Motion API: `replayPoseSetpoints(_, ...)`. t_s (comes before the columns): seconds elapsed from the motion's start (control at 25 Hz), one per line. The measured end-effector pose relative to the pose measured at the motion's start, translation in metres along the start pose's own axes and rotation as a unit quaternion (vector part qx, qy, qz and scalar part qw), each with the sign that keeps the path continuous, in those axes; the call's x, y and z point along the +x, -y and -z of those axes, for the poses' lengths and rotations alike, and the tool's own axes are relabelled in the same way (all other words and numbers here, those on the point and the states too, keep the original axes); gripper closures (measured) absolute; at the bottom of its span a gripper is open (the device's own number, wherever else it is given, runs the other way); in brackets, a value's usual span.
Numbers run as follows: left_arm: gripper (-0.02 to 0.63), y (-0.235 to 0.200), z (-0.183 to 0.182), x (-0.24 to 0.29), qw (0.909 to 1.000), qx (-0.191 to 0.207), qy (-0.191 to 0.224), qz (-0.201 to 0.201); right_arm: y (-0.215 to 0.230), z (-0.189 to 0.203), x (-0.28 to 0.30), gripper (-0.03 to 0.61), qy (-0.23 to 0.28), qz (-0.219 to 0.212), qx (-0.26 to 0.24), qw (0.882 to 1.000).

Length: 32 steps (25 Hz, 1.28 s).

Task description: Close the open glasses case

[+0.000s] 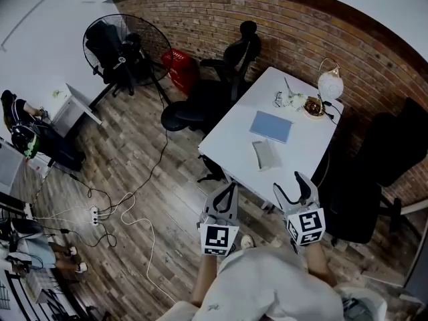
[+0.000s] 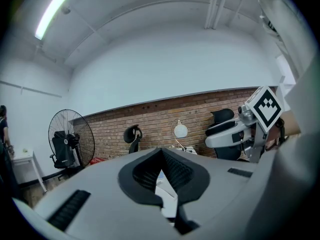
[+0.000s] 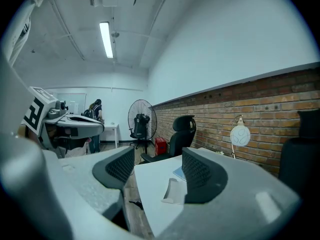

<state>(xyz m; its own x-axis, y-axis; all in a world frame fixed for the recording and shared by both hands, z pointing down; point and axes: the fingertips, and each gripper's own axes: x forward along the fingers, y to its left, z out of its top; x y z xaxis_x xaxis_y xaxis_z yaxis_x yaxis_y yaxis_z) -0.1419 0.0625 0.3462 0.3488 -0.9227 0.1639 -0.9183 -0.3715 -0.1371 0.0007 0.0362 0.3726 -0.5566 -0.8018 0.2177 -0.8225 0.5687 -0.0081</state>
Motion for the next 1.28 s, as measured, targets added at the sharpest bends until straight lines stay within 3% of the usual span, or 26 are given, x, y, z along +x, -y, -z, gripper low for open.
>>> replayPoseSetpoints(0.68, 0.609, -0.033, 0.015, 0.022, 0.9993, -0.02, -0.006, 0.031, -0.01, 0.002, 0.033, 0.279, -0.022, 0.029, 0.006, 0.999)
replayPoseSetpoints(0.96, 0.609, -0.014, 0.021, 0.045, 0.9989, -0.025, -0.012, 0.039, 0.018, 0.014, 0.029, 0.279, -0.029, 0.035, 0.019, 0.999)
replayPoseSetpoints(1.28, 0.609, -0.012, 0.016, 0.086, 0.9996, -0.015, -0.02, 0.008, 0.058, 0.011, 0.058, 0.279, -0.014, 0.006, 0.023, 1.0)
